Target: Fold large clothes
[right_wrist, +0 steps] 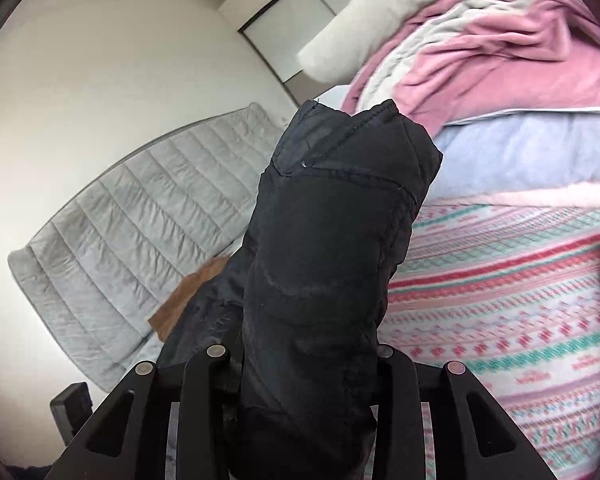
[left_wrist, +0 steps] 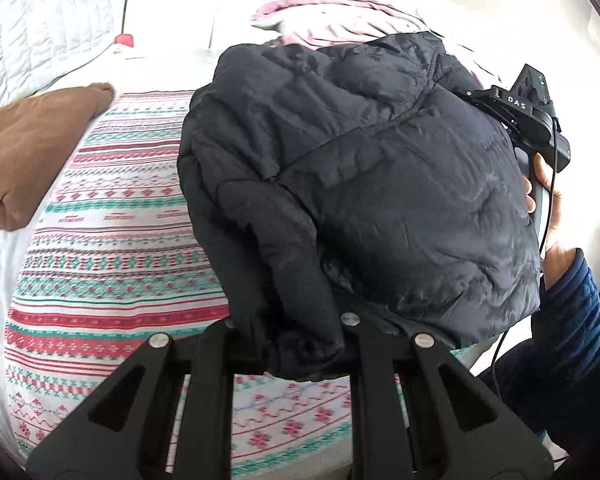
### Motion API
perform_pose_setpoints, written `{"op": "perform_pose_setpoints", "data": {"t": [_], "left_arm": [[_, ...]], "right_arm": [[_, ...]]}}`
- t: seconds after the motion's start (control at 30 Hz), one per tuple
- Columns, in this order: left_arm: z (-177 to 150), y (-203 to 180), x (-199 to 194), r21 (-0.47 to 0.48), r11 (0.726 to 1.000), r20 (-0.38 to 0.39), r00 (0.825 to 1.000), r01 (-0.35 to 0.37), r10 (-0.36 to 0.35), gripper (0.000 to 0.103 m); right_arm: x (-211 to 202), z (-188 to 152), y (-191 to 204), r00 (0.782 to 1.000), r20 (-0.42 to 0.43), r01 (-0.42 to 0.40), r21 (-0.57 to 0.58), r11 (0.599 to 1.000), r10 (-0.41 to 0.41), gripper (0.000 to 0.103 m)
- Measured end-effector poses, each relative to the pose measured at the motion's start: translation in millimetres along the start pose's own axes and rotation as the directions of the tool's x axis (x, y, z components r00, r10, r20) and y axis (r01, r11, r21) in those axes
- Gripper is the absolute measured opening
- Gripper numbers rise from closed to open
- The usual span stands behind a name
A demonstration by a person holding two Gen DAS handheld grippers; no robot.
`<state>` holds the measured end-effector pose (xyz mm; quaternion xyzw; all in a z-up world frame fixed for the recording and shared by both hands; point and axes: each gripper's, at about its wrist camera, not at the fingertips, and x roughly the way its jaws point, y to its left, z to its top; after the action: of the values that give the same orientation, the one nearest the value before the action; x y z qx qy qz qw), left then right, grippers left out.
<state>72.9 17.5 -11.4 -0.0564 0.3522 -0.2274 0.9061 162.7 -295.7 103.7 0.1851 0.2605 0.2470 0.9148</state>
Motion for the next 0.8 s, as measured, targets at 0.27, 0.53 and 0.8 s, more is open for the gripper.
{"op": "perform_pose_setpoints", "data": {"t": [0.27, 0.53, 0.8], "left_arm": [[5, -16, 1, 0.068, 0.997, -0.001, 0.999, 0.043, -0.043, 0.016], [55, -105, 6, 0.125, 0.973, 0.094, 0.974, 0.195, -0.207, 0.017], [97, -237, 60, 0.189, 0.911, 0.048, 0.923, 0.368, -0.383, 0.017]], "right_arm": [[-76, 0, -29, 0.997, 0.058, 0.056, 0.018, 0.998, -0.057, 0.034], [-201, 61, -67, 0.984, 0.122, 0.13, 0.016, 0.991, -0.131, 0.034], [-327, 138, -114, 0.945, 0.164, 0.289, -0.005, 0.957, -0.284, 0.034]]}}
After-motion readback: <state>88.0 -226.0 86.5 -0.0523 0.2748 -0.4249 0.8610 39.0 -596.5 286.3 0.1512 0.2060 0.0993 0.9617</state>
